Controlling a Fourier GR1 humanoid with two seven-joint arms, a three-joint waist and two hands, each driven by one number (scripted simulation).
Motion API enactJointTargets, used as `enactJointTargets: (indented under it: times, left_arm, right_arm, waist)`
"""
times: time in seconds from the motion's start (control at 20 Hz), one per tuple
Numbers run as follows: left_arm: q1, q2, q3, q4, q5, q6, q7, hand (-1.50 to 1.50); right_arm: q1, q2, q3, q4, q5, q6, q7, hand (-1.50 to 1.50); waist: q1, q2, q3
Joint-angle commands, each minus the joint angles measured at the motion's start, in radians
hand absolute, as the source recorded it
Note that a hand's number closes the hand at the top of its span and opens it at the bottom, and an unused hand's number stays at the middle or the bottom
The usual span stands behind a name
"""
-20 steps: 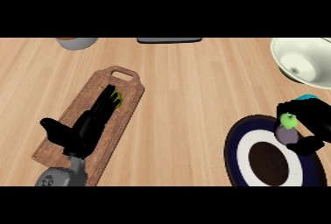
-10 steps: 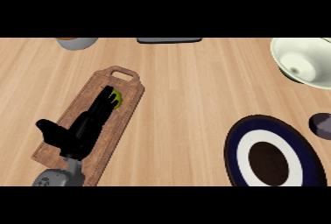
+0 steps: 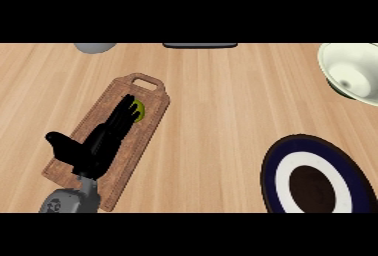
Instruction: Pick the eggplant from the plate and place it in the bowl
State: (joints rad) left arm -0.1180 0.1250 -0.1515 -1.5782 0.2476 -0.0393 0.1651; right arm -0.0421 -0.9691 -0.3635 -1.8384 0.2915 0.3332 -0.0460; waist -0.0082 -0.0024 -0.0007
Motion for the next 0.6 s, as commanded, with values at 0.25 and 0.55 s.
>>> enactJointTargets:
  times: [0.25, 0.55]
  left_arm:
    - [0.014, -0.032, -0.008, 0.017, -0.041, -0.01, -0.03, 0.0]
    - [-0.027, -0.017, 0.015, 0.044, -0.007, -0.054, -0.011, 0.0]
  right_arm:
    - [-0.268, 0.032, 0.054, 0.25, 0.077, -0.001, 0.017, 1.5]
    - [-0.536, 0.015, 0.117, 0.667, 0.136, -0.032, -0.117, 1.5]
  waist:
    - [0.018, 0.004, 0.0]
    - [0.049, 0.012, 0.001]
